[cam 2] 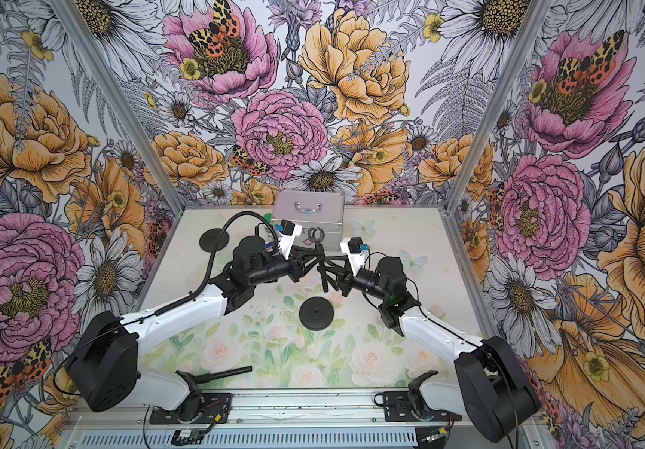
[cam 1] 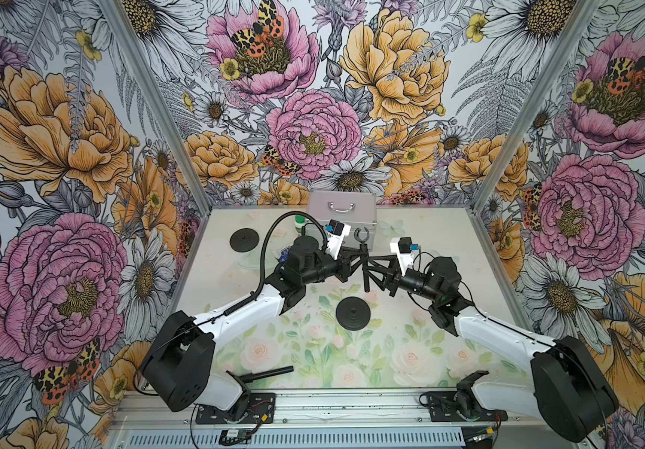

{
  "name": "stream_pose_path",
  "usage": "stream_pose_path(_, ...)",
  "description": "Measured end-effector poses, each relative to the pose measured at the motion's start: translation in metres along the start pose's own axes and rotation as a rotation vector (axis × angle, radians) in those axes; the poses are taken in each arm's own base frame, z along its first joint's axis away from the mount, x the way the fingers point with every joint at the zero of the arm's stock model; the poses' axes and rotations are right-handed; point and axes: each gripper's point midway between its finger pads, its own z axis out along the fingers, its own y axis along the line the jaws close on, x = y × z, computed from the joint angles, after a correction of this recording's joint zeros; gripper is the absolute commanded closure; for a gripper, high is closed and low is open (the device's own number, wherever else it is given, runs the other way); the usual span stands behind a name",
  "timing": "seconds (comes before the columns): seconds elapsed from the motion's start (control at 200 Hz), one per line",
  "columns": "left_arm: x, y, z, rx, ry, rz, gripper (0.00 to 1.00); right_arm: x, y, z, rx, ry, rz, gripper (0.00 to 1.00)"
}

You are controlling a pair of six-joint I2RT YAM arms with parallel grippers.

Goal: Assemble a microphone stand
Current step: Adjust the microphone stand pole.

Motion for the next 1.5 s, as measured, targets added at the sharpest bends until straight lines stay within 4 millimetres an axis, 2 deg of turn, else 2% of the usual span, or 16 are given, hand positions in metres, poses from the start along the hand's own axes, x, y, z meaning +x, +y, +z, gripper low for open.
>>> stream_pose_path(0.155,0.007,0.002,-0.002,-0.031,0.031,0.058,0.84,-0.001,0.008,-0.003,-0.028,0.050,-0.022,0.56)
stream_pose_path(0.525,0.023,-0.006,0.001,-0.022,0.087,0.127,0.83,-0.013,0.002,-0.002,-0.022,0.055,0.024,0.57)
stream_pose_path(0.836,0.030,-0.008,0.001,-0.017,0.112,0.137,0.82,-0.015,-0.008,0.003,0.001,0.057,0.064,0.68)
stream_pose_path(1.091,0.033,-0.011,0.001,0.001,0.131,0.132,0.81,-0.012,-0.011,0.006,0.002,0.063,0.093,0.69)
stream_pose_path(1.196,0.034,-0.009,0.000,-0.002,0.137,0.133,0.80,-0.010,-0.010,0.007,-0.012,0.069,0.111,0.80)
stream_pose_path(1.426,0.036,-0.004,-0.002,-0.015,0.151,0.125,0.70,-0.005,-0.013,0.010,-0.017,0.078,0.127,0.89)
stream_pose_path(1.471,0.037,-0.005,-0.002,-0.011,0.151,0.126,0.72,-0.005,-0.013,0.010,-0.015,0.076,0.125,0.88)
stream_pose_path(1.501,0.037,-0.005,-0.002,-0.011,0.151,0.124,0.74,-0.006,-0.013,0.010,-0.014,0.074,0.125,0.85)
